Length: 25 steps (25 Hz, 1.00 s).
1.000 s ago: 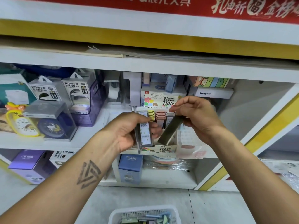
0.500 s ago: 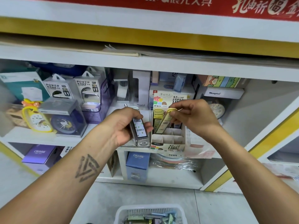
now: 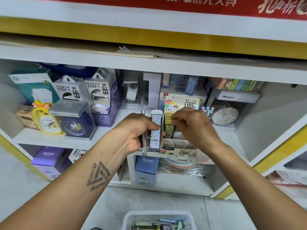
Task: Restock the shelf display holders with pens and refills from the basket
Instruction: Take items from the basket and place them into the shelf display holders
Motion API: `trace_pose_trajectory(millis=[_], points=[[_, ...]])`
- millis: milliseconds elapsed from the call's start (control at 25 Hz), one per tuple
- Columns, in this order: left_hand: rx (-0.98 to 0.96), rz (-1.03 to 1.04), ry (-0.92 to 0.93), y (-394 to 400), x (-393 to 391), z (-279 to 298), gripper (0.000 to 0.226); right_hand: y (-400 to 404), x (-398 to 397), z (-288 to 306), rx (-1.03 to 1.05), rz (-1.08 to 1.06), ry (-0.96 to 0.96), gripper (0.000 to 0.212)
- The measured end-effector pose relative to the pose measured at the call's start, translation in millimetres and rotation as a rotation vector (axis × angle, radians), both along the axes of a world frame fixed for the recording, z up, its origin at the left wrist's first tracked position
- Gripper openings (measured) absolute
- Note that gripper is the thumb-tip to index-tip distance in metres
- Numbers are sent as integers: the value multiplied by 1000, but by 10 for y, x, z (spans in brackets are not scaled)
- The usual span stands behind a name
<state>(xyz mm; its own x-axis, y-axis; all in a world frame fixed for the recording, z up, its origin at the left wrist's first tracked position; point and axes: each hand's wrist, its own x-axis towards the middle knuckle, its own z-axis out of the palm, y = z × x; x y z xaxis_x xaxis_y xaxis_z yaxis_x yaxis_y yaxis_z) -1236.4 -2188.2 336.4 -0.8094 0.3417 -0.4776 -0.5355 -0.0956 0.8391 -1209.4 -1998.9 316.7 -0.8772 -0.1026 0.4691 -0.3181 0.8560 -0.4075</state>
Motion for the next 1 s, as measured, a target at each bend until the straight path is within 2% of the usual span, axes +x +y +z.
trace_pose_trajectory(millis=[80,160,200,280,360,440,520,640,720,880,1000], points=[[-23,-18,44,30,16,-3,18,5,-2,54,-200,-28,-49,9],[-36,-70,71,85,67,3,19,-2,26,120,-583,22,-267,8],[-36,-102,79,129,96,5,19,-4,51,140,-709,50,-354,9],[-35,-124,77,210,145,29,25,41,100,178,-795,63,-388,9],[-26,-93,72,259,137,32,30,177,128,263,-837,21,-305,11],[-14,-23,54,268,112,35,23,377,151,344,-811,-56,-181,13],[-65,20,66,265,113,47,24,538,169,365,-723,-131,-96,17],[-142,3,81,291,132,44,33,618,163,251,-431,-232,-53,18],[-110,-42,28,319,140,44,32,604,160,174,-292,-236,-35,14],[9,-162,-115,330,173,47,8,552,136,80,-150,-191,-4,11],[71,-174,-98,330,160,10,21,520,97,46,-7,-189,14,11]])
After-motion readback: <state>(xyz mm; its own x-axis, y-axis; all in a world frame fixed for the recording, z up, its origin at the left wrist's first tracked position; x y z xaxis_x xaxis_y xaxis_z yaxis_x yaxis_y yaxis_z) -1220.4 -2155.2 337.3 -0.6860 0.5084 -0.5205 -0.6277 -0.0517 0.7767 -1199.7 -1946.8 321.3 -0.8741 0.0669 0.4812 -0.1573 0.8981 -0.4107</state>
